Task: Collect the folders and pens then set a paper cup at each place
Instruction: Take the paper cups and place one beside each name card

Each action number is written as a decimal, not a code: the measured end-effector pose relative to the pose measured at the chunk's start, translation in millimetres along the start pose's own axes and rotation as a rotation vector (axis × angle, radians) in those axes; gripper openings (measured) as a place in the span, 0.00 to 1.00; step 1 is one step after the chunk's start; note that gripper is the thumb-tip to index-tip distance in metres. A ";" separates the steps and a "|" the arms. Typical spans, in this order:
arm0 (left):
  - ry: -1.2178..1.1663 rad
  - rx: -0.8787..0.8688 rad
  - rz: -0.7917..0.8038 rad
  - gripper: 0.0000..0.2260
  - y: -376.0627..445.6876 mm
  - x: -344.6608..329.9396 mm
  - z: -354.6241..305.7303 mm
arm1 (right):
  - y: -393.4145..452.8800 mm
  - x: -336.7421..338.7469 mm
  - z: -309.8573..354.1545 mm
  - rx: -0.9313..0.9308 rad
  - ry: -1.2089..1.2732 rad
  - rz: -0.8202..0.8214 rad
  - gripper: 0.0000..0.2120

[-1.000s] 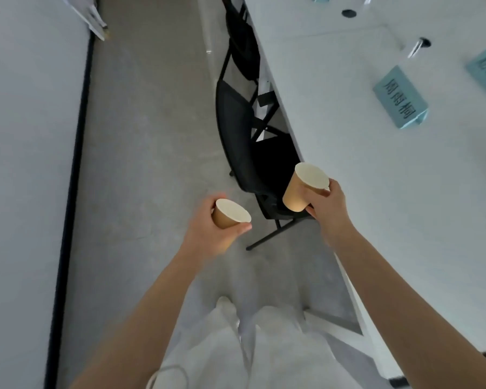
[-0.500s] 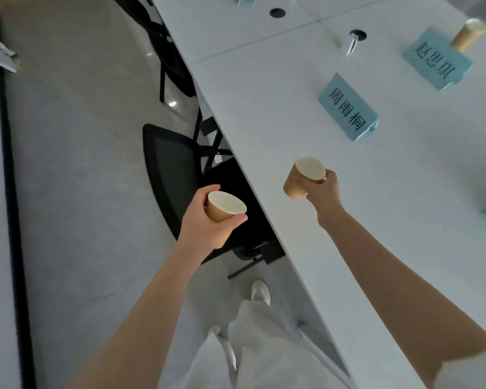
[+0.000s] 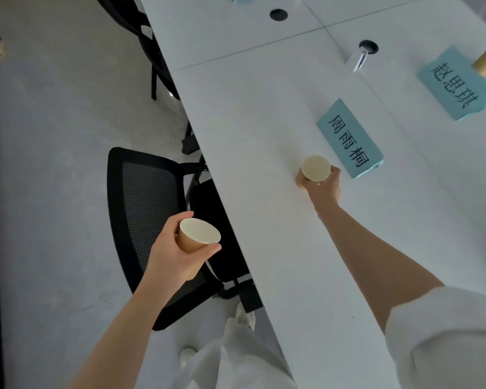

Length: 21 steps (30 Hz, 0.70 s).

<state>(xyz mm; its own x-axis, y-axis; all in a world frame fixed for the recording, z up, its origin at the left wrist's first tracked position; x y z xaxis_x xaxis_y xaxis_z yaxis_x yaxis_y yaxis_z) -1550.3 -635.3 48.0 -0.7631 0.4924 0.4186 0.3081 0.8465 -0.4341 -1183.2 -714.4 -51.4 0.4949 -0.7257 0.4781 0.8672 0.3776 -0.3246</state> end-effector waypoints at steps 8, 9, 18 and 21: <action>-0.006 0.008 0.018 0.33 17.1 11.2 4.7 | -7.9 -1.8 -30.3 -0.228 -0.008 0.000 0.40; -0.015 0.007 0.017 0.33 19.1 14.7 5.7 | -18.1 -0.2 -33.7 -0.284 0.036 -0.030 0.36; -0.038 -0.022 -0.030 0.36 38.1 99.0 29.4 | -154.9 -93.2 21.7 -0.379 0.306 0.305 0.05; -0.038 -0.035 -0.061 0.34 50.7 148.4 42.5 | -206.3 -154.7 77.6 -0.315 0.283 0.443 0.15</action>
<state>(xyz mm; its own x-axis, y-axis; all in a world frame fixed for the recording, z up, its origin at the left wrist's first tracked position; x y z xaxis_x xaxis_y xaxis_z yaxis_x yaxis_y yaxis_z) -1672.0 -527.9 54.1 -0.8017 0.4325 0.4125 0.2800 0.8816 -0.3801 -1434.4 -635.4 4.9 0.7333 -0.6796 0.0215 0.5033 0.5212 -0.6893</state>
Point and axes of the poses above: each hand's wrist, its own y-axis towards the middle knuckle, its own x-axis out of the back of the hand, z = x × y, the point moved 8 cm from there along y, towards the middle knuckle, and after that the axes turned 3 degrees about x, right-handed, at the moved point
